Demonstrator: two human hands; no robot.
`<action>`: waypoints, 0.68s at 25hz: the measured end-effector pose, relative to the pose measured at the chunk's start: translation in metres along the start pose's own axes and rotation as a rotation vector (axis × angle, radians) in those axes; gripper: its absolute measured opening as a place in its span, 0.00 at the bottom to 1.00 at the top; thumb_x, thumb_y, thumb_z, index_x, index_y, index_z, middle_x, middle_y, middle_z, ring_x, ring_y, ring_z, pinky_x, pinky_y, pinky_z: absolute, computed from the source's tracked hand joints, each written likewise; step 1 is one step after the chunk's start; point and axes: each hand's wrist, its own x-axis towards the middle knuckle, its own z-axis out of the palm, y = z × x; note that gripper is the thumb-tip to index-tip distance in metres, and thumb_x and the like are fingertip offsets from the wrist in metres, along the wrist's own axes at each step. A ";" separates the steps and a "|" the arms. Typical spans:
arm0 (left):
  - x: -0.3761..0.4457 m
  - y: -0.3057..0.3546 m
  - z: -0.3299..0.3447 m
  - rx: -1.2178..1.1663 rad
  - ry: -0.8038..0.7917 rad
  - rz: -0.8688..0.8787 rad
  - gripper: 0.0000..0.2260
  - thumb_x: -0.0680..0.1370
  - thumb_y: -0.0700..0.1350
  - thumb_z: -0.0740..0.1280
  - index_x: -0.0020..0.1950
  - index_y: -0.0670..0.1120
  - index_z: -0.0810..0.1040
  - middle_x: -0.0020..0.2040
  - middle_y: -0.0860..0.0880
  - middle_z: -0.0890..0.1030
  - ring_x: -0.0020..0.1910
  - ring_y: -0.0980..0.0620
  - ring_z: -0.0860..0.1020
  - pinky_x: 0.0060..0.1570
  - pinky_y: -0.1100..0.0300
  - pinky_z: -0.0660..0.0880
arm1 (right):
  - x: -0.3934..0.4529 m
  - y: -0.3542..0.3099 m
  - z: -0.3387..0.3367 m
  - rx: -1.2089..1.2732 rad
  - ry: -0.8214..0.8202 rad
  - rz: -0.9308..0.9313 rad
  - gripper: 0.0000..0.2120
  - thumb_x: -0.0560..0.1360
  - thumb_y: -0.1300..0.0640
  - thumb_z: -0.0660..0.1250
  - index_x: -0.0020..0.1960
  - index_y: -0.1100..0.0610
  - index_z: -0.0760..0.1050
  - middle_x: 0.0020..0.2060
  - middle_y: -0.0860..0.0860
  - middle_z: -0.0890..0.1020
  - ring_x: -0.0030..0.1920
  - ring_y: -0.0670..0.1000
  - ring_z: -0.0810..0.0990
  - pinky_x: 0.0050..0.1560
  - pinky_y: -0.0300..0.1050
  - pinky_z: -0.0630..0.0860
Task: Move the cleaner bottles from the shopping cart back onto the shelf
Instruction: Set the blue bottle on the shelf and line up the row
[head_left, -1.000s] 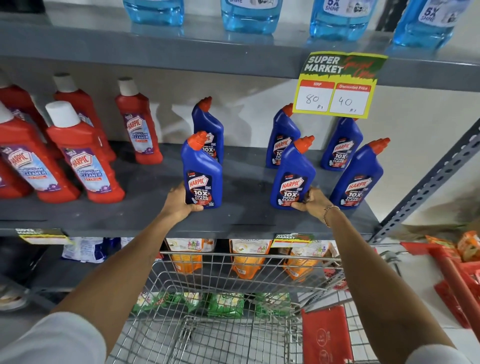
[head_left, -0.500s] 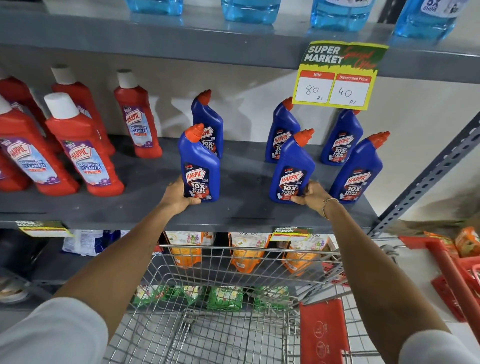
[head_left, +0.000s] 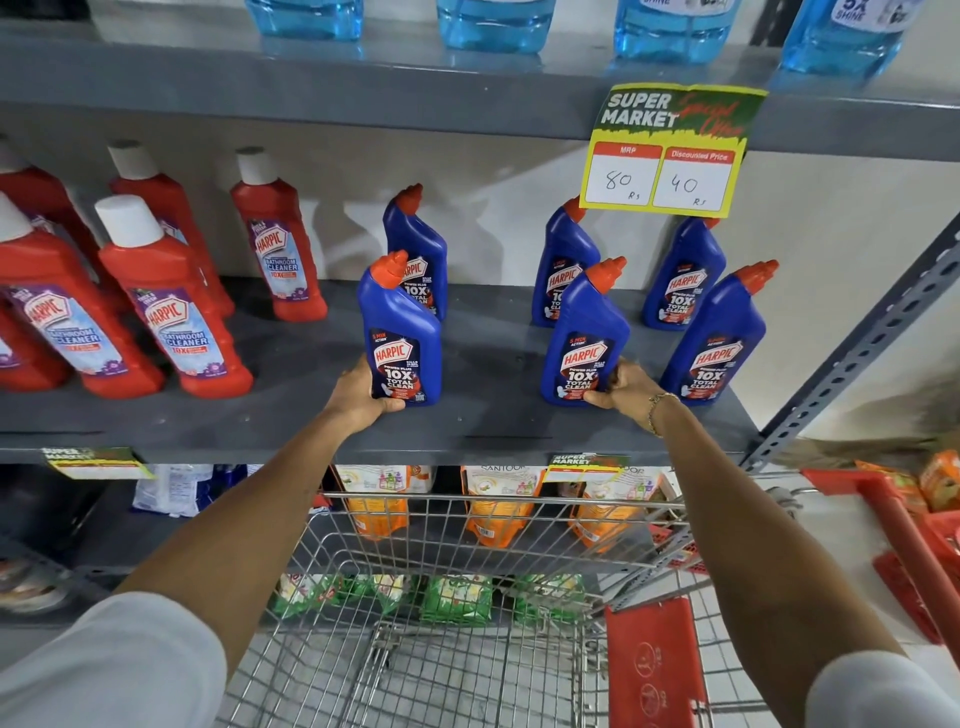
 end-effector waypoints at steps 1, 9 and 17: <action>0.000 0.000 0.000 0.005 -0.005 -0.001 0.32 0.66 0.38 0.75 0.66 0.46 0.66 0.60 0.43 0.79 0.51 0.51 0.74 0.55 0.57 0.69 | 0.000 0.001 0.001 0.003 0.001 -0.002 0.26 0.67 0.72 0.70 0.62 0.59 0.69 0.55 0.54 0.78 0.57 0.53 0.76 0.56 0.46 0.73; -0.005 -0.004 -0.003 -0.072 -0.024 -0.023 0.29 0.67 0.40 0.76 0.64 0.44 0.67 0.60 0.44 0.79 0.56 0.47 0.77 0.55 0.55 0.70 | -0.034 -0.004 0.024 0.280 0.173 -0.088 0.35 0.67 0.74 0.69 0.69 0.61 0.59 0.64 0.56 0.72 0.64 0.53 0.71 0.63 0.52 0.71; -0.042 -0.046 -0.049 -0.130 0.194 0.060 0.11 0.73 0.43 0.71 0.54 0.42 0.79 0.48 0.44 0.84 0.46 0.48 0.81 0.54 0.55 0.74 | -0.089 -0.039 0.195 0.201 0.717 -0.265 0.15 0.67 0.75 0.63 0.39 0.55 0.75 0.40 0.59 0.80 0.39 0.52 0.77 0.37 0.26 0.72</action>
